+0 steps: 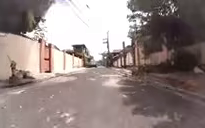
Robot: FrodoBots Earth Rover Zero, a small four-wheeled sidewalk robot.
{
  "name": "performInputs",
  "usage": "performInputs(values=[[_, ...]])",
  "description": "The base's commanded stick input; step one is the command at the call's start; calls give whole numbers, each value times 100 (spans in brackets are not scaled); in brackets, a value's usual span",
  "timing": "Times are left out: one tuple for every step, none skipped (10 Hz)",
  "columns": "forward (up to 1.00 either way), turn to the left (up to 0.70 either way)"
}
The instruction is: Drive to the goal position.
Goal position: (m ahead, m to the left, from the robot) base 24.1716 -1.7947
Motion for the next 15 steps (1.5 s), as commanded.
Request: performInputs(values=[[100, 0], [100, 0], [100, 0], [100, 0], [100, 0], [100, 0], [100, 0], [100, 0], [100, 0], [100, 0], [100, 0], [100, 0], [100, 0], [100, 0], [100, 0]])
